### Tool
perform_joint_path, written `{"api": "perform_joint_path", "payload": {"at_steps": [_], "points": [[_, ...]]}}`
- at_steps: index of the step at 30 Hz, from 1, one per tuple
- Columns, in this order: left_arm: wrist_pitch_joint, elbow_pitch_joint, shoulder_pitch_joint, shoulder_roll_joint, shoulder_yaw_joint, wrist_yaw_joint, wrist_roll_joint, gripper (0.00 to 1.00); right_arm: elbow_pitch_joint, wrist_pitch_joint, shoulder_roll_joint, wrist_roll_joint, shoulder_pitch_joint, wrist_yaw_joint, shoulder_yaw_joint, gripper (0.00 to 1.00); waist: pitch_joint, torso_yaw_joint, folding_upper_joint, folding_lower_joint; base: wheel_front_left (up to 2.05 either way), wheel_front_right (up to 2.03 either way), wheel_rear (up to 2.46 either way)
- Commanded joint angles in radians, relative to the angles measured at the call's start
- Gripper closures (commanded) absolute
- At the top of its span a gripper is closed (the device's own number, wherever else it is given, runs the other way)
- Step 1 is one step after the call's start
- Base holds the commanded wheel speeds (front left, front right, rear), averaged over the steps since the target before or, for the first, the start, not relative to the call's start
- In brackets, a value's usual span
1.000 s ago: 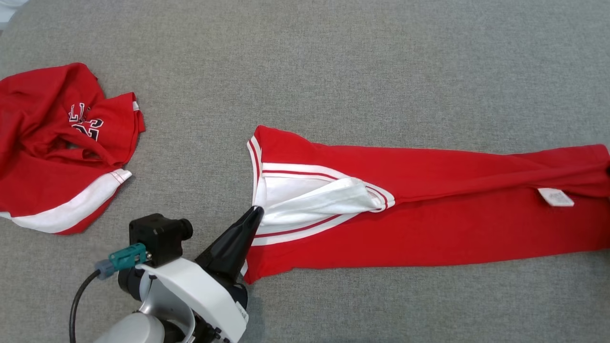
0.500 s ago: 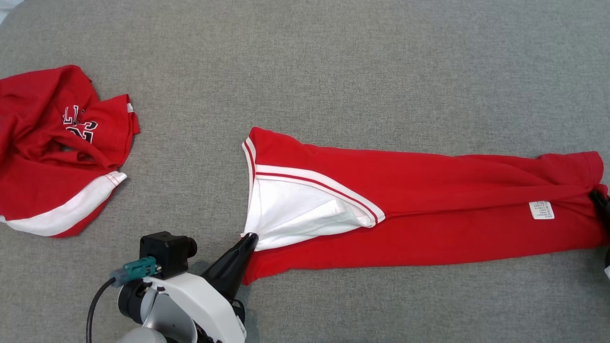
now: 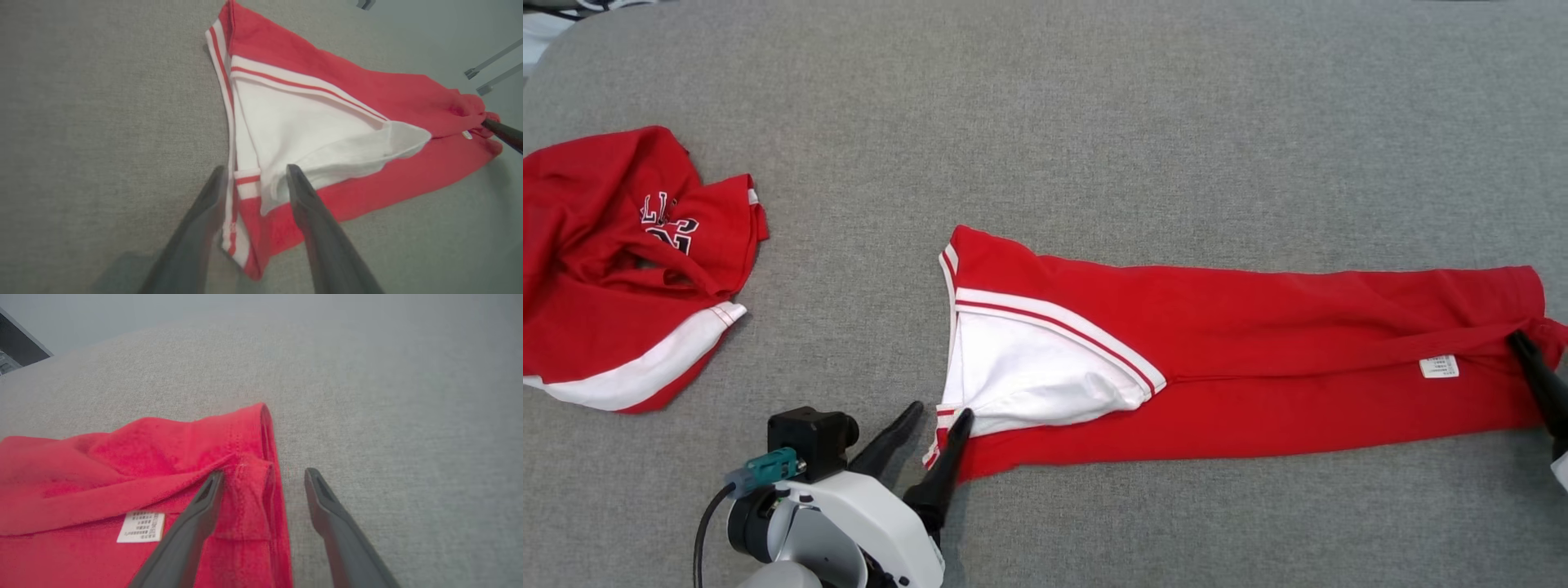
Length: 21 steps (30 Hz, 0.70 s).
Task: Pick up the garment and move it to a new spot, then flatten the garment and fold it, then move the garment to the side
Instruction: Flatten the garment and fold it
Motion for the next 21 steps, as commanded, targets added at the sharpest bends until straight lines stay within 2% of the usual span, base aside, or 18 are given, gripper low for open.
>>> {"api": "perform_joint_path", "payload": {"at_steps": [1,7,10,12,16,21], "points": [[-0.020,-0.007,-0.024,0.013,0.040,-0.004,0.003,0.00,-0.012,-0.012,-0.039,-0.038,0.046,0.001,-0.029,0.00,-0.014,-0.004,0.0000,0.0000,0.00,0.00,0.00],[-0.113,-0.009,-0.026,0.000,0.085,0.008,0.023,0.00,-0.077,-0.012,-0.011,-0.153,0.086,0.001,-0.197,0.00,-0.056,-0.015,0.0000,0.0000,0.00,0.00,0.00],[-0.155,-0.002,-0.021,-0.008,0.105,0.014,0.028,0.00,-0.126,-0.012,0.022,-0.225,0.115,0.001,-0.283,0.00,-0.081,-0.021,0.0000,0.0000,0.00,0.00,0.00],[-0.169,0.001,-0.021,-0.011,0.109,0.014,0.032,0.00,-0.144,-0.012,0.038,-0.248,0.126,0.001,-0.306,0.00,-0.090,-0.022,0.0000,0.0000,0.00,0.00,0.00],[-0.249,0.021,-0.022,-0.040,0.132,0.009,0.057,0.00,-0.217,-0.012,0.121,-0.378,0.175,0.001,-0.411,0.00,-0.134,-0.026,0.0000,0.0000,0.00,0.00,0.00],[-0.285,0.053,0.001,-0.080,0.165,-0.014,0.056,0.00,-0.297,-0.012,0.224,-0.518,0.241,0.001,-0.518,0.00,-0.174,-0.025,0.0000,0.0000,0.00,0.00,0.00]]}}
